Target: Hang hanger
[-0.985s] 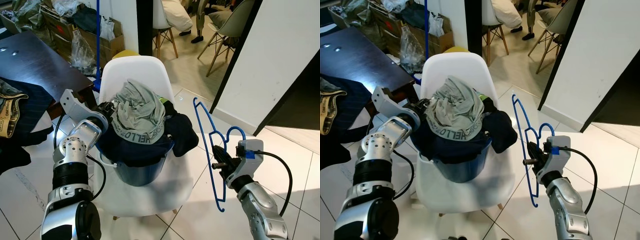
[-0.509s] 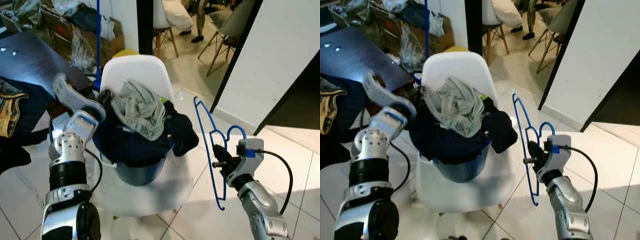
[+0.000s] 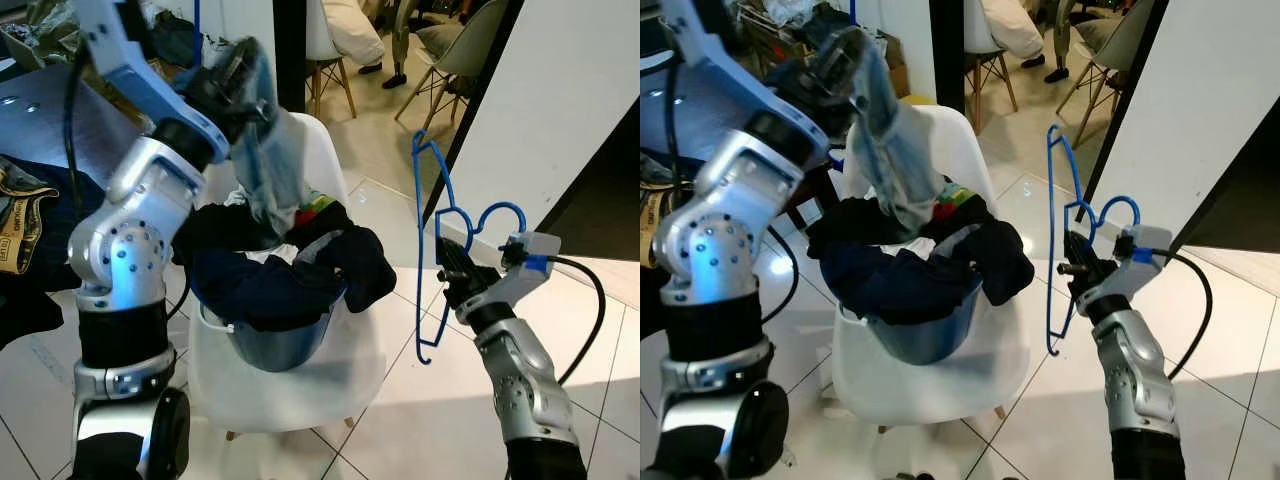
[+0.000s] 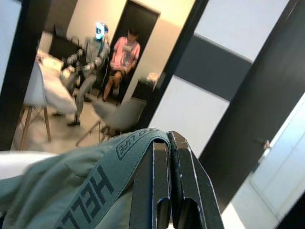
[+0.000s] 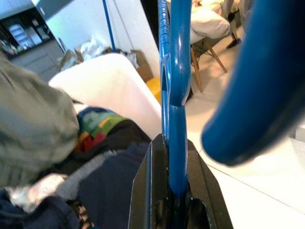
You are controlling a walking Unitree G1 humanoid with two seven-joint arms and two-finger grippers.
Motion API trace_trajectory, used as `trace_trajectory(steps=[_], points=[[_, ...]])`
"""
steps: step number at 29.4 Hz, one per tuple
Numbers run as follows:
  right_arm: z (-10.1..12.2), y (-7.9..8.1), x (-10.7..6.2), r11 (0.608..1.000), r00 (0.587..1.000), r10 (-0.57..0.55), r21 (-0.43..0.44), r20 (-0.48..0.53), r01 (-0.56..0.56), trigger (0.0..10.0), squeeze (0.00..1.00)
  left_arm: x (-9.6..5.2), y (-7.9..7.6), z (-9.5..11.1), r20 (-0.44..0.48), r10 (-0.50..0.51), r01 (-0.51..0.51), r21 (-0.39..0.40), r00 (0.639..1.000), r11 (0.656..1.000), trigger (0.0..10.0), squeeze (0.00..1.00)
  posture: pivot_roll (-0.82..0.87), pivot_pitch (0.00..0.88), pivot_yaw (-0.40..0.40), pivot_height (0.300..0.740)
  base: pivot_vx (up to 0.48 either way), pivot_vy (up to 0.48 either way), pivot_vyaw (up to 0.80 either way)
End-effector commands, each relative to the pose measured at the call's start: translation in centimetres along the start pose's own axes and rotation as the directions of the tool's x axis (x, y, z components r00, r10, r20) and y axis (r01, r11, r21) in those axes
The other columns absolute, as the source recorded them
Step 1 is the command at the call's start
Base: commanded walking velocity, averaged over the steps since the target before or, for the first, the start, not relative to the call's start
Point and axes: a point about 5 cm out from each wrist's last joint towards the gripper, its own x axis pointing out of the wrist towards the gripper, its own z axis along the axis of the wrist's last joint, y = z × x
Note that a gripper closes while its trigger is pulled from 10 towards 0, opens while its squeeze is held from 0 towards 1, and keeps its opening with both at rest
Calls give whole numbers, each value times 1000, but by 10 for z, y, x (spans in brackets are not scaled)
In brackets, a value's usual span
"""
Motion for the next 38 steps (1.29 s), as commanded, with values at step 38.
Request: trace_trajectory(steps=[38], points=[[-13, -9, 9, 998, 995, -53, 13, -88, 55, 10000, 0, -22, -29, -62, -193, -19, 11, -45, 981, 999, 10000, 0, 10, 65, -3, 740, -226, 0, -344]])
